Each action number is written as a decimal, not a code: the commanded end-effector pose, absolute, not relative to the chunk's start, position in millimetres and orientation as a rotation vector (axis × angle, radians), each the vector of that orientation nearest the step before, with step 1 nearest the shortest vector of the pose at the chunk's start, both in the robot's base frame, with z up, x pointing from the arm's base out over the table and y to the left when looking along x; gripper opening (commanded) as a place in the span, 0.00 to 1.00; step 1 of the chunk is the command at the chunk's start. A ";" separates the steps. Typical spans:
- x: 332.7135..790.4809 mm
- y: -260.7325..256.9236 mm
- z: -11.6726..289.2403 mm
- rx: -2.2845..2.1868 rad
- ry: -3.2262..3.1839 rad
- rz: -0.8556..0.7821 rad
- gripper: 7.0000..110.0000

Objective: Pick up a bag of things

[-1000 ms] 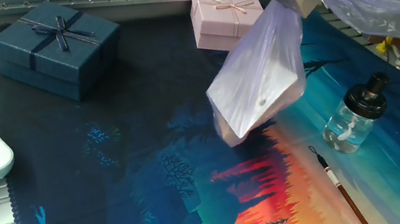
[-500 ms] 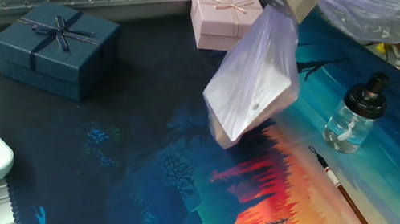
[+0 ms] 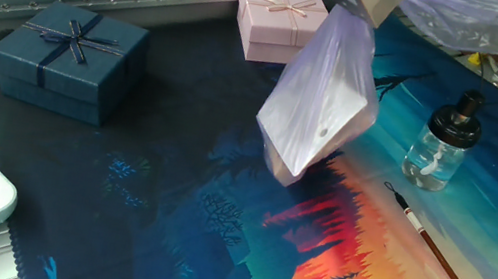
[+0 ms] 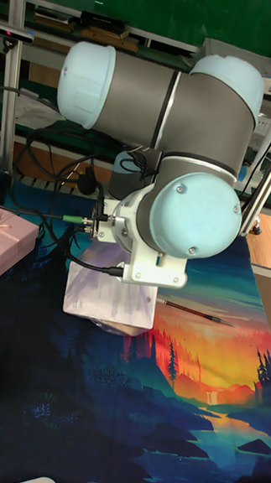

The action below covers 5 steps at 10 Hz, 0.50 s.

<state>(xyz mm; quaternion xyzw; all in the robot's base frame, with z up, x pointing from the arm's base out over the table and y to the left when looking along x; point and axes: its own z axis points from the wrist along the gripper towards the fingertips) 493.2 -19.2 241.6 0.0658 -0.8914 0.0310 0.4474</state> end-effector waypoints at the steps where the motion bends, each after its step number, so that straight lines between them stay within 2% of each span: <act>1: 491.9 -16.3 244.2 0.169 -2.224 0.069 0.00; 5: 492.7 -13.9 239.6 0.167 -2.239 0.074 0.00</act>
